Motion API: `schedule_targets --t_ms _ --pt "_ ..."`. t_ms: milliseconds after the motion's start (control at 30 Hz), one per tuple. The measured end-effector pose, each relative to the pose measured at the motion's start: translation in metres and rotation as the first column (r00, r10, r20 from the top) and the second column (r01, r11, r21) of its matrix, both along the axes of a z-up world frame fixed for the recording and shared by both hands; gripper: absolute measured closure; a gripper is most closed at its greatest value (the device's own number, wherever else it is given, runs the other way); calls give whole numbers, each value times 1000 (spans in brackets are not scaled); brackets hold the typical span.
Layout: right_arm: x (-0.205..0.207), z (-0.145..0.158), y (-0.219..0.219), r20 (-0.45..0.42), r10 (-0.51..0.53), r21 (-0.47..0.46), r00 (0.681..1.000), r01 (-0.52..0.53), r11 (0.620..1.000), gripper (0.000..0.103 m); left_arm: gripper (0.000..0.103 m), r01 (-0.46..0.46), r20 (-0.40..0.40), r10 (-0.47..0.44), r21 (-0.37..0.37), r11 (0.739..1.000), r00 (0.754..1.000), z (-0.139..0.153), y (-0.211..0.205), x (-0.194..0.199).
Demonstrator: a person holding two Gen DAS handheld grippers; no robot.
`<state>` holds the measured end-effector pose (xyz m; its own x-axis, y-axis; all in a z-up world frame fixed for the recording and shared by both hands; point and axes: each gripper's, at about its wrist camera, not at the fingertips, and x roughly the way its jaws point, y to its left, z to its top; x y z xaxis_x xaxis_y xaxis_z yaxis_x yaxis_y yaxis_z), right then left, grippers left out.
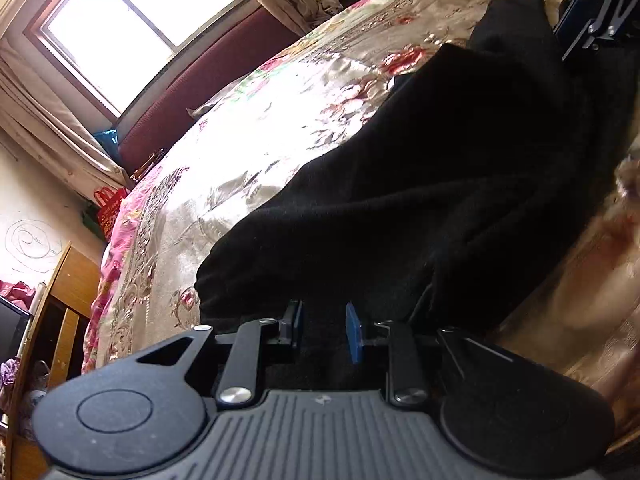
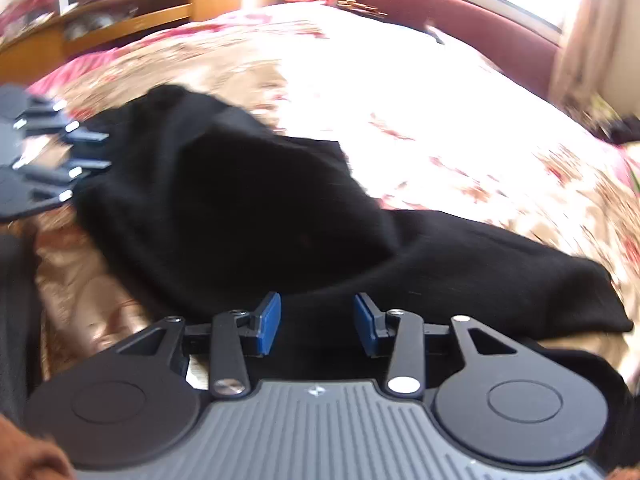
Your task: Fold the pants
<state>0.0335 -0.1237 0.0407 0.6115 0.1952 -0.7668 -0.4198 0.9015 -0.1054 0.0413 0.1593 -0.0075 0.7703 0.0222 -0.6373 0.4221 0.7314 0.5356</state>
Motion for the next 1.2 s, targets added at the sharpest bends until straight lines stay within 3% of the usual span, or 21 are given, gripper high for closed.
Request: schedule_targets --t_ms 100,233,367,533,667,867,933,1000,1033,1100,1133,1200 --pt "19 -1 -42 -57 -160 74 985 164 984 61 62 62 -5 -63 -68 996 998 8 -23 -1" --pt "31 -13 -90 -190 -288 234 939 328 915 61 62 184 -26 -189 -143 973 982 7 -67 -7" --pt "27 -25 -101 -271 -242 388 932 336 858 61 58 283 -43 -295 -184 941 954 5 -97 -11" --pt "39 -46 -108 -346 -226 514 911 385 767 59 57 332 -48 -343 -162 929 938 0 -127 -5" --pt "45 -41 -113 -352 -184 627 918 377 682 59 53 409 -14 -413 -116 905 911 1 -152 -13" --pt "59 -38 -126 -364 -151 746 919 385 543 59 52 407 24 -407 -26 913 913 -8 -182 -7" --pt "59 -34 -125 -340 -151 756 928 366 544 59 49 440 23 -440 -75 895 898 1 -183 -12" --pt "57 -29 -121 -296 -162 745 941 333 578 58 35 465 30 -464 -105 879 885 8 -183 -18" --pt "57 -27 -119 -280 -161 740 947 319 593 58 30 463 37 -462 -93 881 886 6 -185 -19" --pt "55 -27 -117 -263 -161 740 951 305 600 57 30 433 53 -430 -47 900 901 -4 -193 -13" --pt "54 -27 -117 -259 -161 745 952 303 594 56 31 410 56 -407 -40 911 912 -6 -199 -3" --pt "55 -29 -119 -262 -168 761 950 311 569 56 57 356 33 -354 -84 931 935 -9 -202 11"
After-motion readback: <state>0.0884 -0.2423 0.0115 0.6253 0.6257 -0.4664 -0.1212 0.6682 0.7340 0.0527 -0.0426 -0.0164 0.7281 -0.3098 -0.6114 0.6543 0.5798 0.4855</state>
